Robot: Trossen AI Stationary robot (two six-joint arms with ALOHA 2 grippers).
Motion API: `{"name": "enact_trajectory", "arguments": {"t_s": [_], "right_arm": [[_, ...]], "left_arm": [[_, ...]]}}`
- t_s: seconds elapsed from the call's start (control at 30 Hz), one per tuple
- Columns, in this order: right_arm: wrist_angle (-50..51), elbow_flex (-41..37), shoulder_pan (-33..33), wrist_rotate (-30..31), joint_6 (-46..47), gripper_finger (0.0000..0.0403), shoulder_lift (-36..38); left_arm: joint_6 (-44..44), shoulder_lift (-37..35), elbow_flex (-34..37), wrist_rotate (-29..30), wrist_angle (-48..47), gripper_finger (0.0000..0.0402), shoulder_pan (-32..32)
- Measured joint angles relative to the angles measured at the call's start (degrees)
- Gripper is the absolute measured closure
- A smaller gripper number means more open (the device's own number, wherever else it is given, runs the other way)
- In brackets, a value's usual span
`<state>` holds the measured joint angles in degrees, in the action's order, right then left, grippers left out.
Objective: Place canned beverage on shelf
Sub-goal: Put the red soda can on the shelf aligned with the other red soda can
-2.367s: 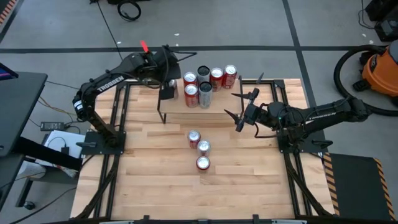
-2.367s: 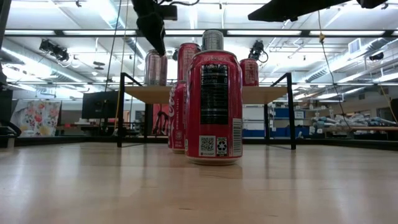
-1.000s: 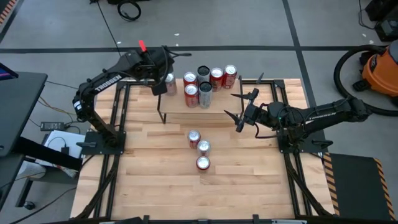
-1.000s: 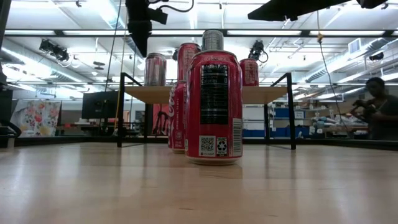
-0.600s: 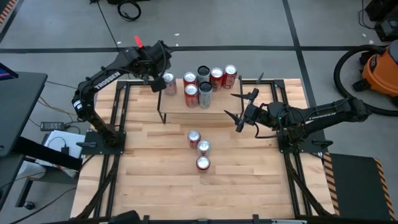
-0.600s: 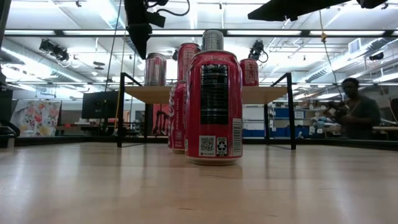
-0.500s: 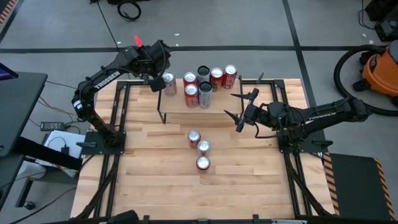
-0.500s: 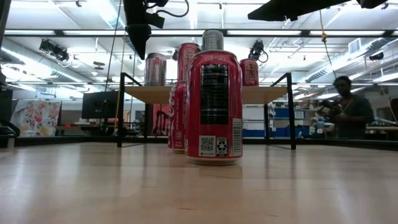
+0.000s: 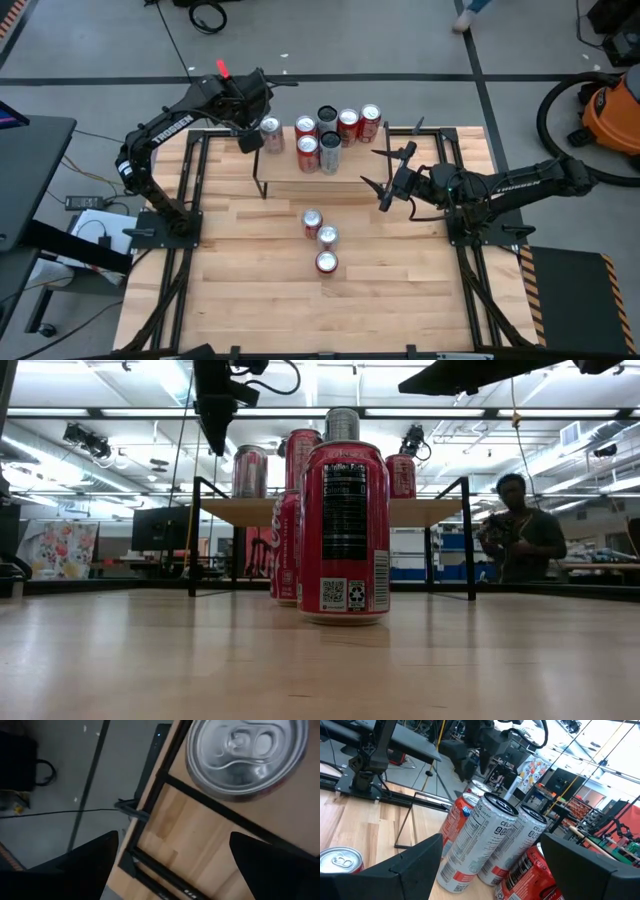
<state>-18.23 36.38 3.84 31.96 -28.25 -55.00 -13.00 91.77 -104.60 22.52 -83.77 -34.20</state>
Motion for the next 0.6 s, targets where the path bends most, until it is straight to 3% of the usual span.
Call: {"name": "enact_trajectory", "arguments": {"t_s": [0.1, 0.4, 0.6], "right_arm": [[0.2, 0.0, 0.0, 0.0, 0.0, 0.0055, 0.0], [0.4, 0.0, 0.0, 0.0, 0.0, 0.0055, 0.0], [0.5, 0.0, 0.0, -0.1, 0.1, 0.0055, 0.0]], "left_arm": [[1.0, -0.1, 1.5, -2.0, 0.9, 0.0008, 0.2], [-3.0, -1.7, 15.7, -3.5, 8.3, 0.0008, -0.4], [-3.7, -6.6, 18.6, -6.0, 12.0, 0.0008, -2.6]]}}
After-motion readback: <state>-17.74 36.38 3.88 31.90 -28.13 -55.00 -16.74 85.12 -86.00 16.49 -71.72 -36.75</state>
